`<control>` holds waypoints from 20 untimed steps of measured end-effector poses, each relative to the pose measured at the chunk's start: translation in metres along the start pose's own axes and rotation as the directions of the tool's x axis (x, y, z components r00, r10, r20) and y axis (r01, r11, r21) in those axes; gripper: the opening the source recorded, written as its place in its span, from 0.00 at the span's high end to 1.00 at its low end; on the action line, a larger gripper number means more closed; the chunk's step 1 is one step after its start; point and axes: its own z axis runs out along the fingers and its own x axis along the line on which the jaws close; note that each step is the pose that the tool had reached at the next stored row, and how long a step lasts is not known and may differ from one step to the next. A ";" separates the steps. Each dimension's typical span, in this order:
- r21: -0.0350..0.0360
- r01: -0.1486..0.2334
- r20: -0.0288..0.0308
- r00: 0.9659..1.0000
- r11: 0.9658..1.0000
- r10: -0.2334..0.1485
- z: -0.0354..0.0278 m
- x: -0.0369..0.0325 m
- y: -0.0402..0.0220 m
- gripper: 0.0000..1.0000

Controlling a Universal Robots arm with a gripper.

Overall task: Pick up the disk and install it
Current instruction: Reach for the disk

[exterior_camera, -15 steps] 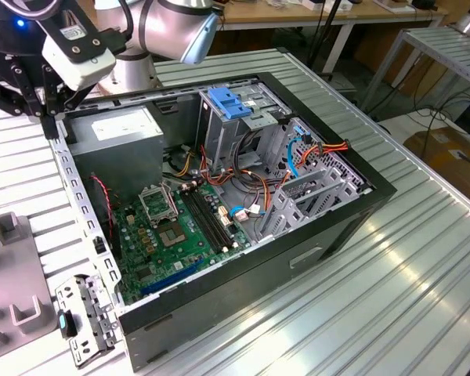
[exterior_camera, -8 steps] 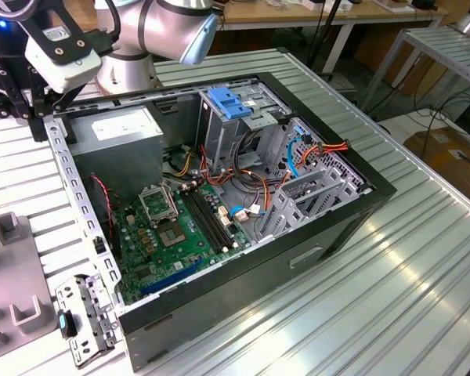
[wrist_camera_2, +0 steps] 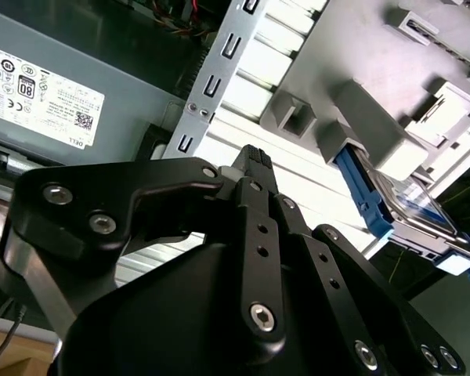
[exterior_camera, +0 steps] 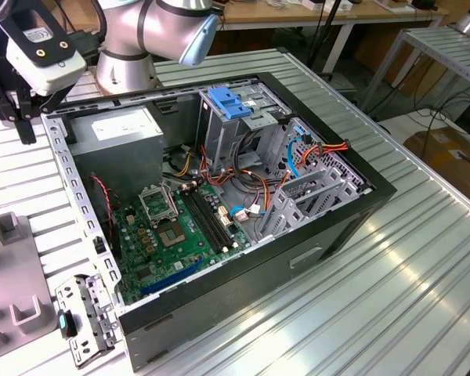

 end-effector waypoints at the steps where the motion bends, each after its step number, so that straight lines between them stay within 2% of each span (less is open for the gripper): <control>1: 0.000 0.000 0.000 1.000 1.000 0.000 0.0001 0.0017 -0.0001 0.89; 7: 0.000 0.000 0.000 1.000 1.000 0.000 0.0003 0.0094 -0.0007 0.89; 20: 0.000 0.000 0.000 1.000 1.000 0.000 0.0009 0.0312 -0.0024 0.89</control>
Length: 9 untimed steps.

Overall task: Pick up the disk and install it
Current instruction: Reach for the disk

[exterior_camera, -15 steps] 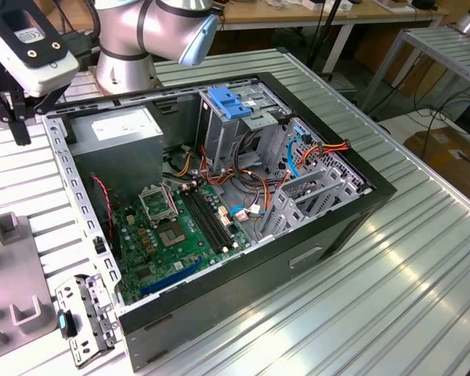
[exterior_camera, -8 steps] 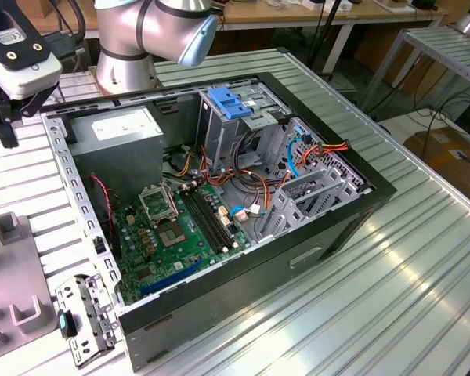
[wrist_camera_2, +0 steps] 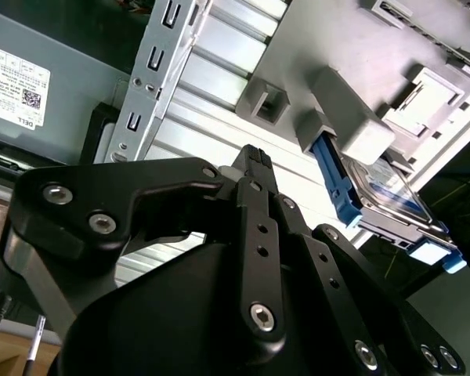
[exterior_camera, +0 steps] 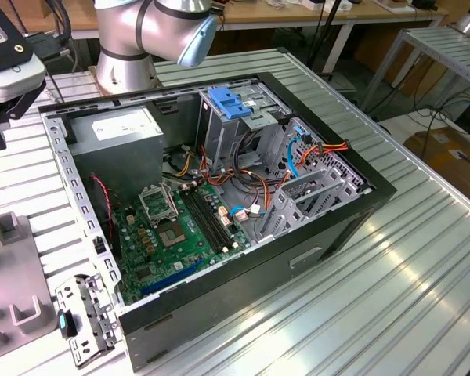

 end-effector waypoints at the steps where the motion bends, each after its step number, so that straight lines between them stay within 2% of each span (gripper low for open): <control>1: 0.000 0.000 0.000 1.000 1.000 0.000 0.0000 0.0013 -0.0001 0.89; 4: 0.000 0.000 0.000 1.000 1.000 0.000 0.0002 0.0051 -0.0004 0.89; 9: 0.000 0.000 0.000 1.000 1.000 0.000 0.0005 0.0161 -0.0012 0.89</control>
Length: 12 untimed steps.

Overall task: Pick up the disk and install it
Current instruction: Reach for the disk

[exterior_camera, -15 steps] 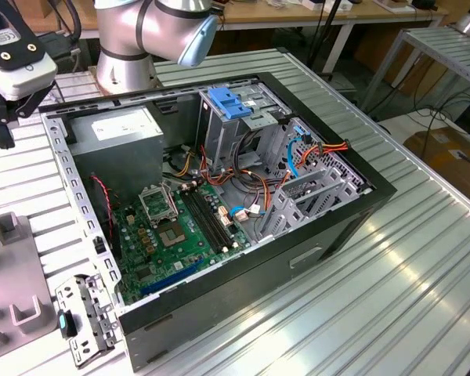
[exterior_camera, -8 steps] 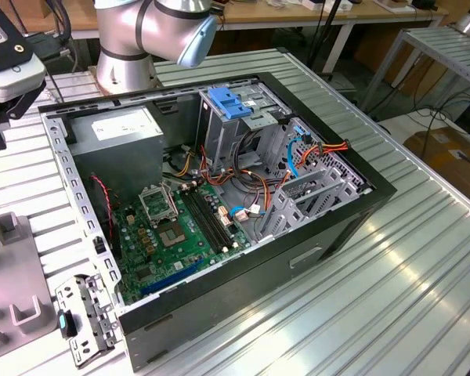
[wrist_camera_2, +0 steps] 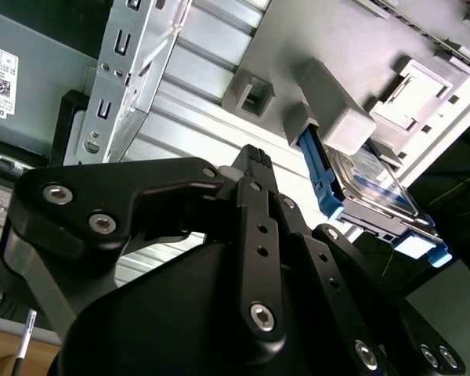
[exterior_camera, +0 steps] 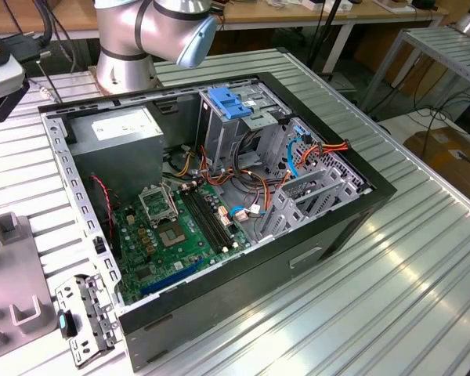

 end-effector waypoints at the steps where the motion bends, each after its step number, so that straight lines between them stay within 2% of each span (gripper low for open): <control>1: 0.000 0.000 0.000 1.000 1.000 0.000 0.0001 0.0022 -0.0002 0.89; 6: 0.000 0.000 0.000 1.000 1.000 0.000 0.0004 0.0120 -0.0009 0.89; 12: 0.000 0.000 0.000 1.000 1.000 0.000 0.0006 0.0190 -0.0015 0.89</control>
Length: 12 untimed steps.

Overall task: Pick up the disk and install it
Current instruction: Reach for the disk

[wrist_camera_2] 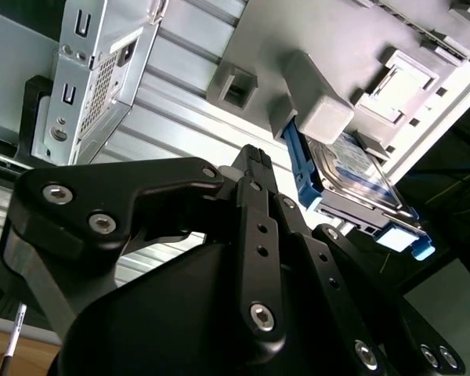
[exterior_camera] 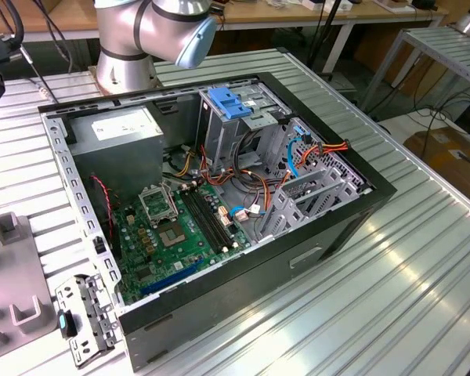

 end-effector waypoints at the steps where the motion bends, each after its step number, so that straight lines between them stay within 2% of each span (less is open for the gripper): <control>1: 0.000 0.000 0.000 1.000 1.000 0.000 0.0000 0.0014 -0.0001 0.89; 5: 0.000 0.000 0.000 1.000 1.000 0.000 0.0003 0.0091 -0.0007 0.89; 12: 0.000 0.000 0.000 1.000 1.000 0.000 0.0006 0.0184 -0.0015 0.89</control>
